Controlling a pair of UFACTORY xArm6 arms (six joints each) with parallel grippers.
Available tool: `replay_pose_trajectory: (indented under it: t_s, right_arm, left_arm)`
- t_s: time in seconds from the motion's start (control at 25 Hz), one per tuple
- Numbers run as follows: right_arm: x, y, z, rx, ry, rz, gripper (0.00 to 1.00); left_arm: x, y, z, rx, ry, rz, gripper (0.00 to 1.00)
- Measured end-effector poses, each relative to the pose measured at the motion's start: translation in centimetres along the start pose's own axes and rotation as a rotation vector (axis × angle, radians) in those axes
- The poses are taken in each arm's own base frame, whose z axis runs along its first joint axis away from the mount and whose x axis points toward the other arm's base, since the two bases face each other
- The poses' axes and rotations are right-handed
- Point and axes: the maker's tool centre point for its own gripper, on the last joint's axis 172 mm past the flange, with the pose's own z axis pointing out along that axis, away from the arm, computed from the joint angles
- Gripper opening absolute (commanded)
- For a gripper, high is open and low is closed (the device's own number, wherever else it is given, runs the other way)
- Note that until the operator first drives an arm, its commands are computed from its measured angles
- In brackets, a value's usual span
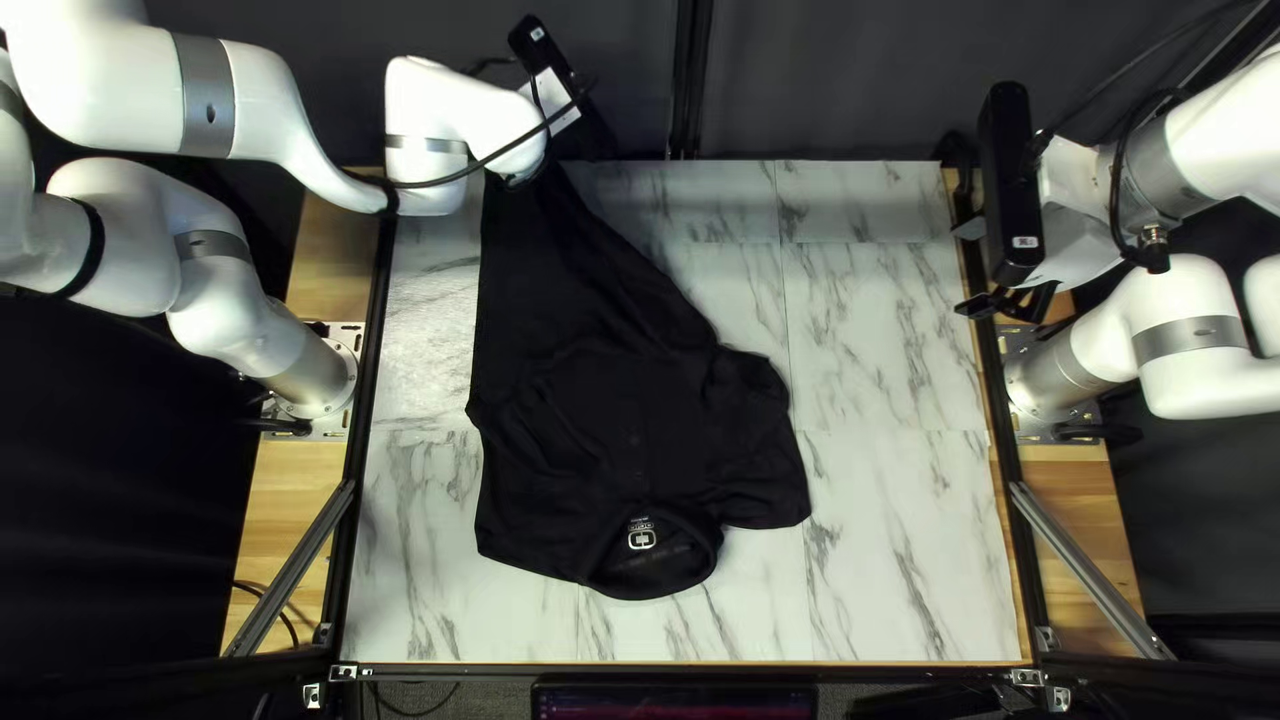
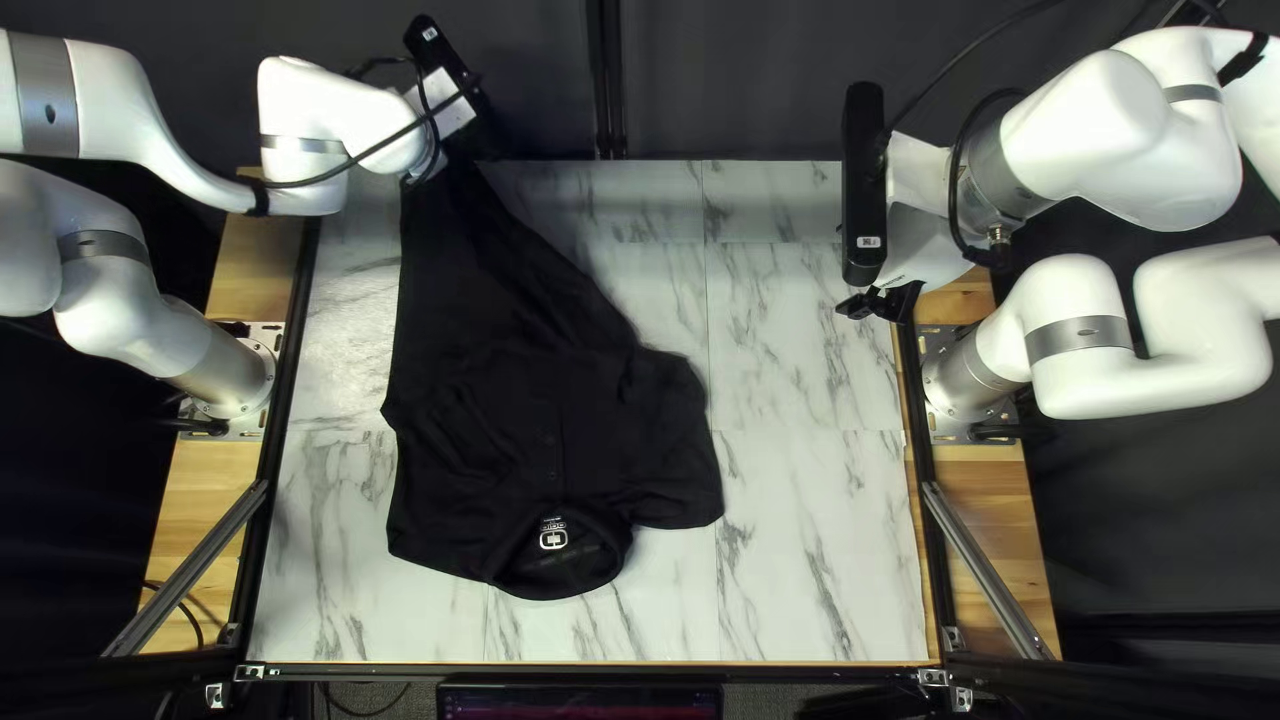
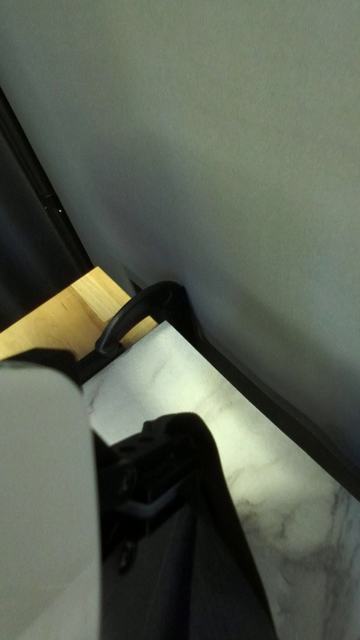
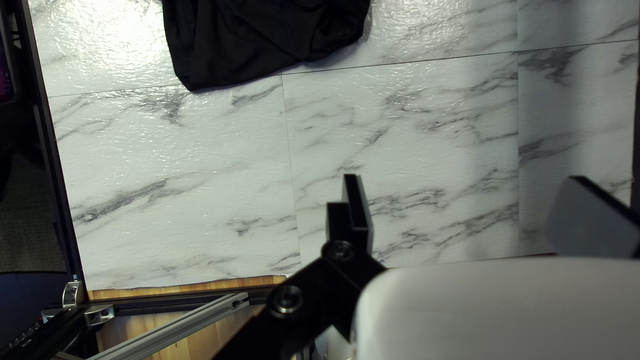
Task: Fold t-shirt
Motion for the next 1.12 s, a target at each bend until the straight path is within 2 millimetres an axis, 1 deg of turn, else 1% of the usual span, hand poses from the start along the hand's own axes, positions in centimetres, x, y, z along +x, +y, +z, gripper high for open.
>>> replay_pose_trajectory:
  t_s: [0.12,0.24,0.56,0.72,0.92,1.0,1.04,1.08,1.12]
  right_arm:
    - [0.0,0.0,0.0,0.0,0.0,0.0,1.0]
    - [0.0,0.0,0.0,0.0,0.0,0.0,1.0]
    - [0.0,0.0,0.0,0.0,0.0,0.0,1.0]
    - [0.0,0.0,0.0,0.0,0.0,0.0,1.0]
    - [0.0,0.0,0.0,0.0,0.0,0.0,1.0]
    - [0.0,0.0,0.0,0.0,0.0,0.0,1.0]
    - [0.0,0.0,0.0,0.0,0.0,0.0,1.0]
    - [0.0,0.0,0.0,0.0,0.0,0.0,1.0]
    - [0.0,0.0,0.0,0.0,0.0,0.0,1.0]
  left_arm:
    - [-0.1,-0.3,0.4,0.002,-0.006,-0.012,0.0]
    - [-0.1,-0.7,0.3,0.004,-0.008,-0.021,0.0]
    - [-0.6,-1.0,0.6,0.007,-0.012,-0.034,0.0]
    - [-0.8,-0.7,0.7,0.006,-0.014,-0.033,0.0]
    - [-1.1,0.2,1.4,0.004,-0.016,-0.017,0.0]
    - [-1.3,0.3,1.6,0.005,-0.017,-0.014,0.0]
    - [-1.3,0.3,1.6,0.006,-0.018,-0.014,0.02]
    - [-1.3,0.2,1.6,0.006,-0.018,-0.013,0.12]
    - [-1.3,0.2,1.6,0.006,-0.018,-0.012,1.0]
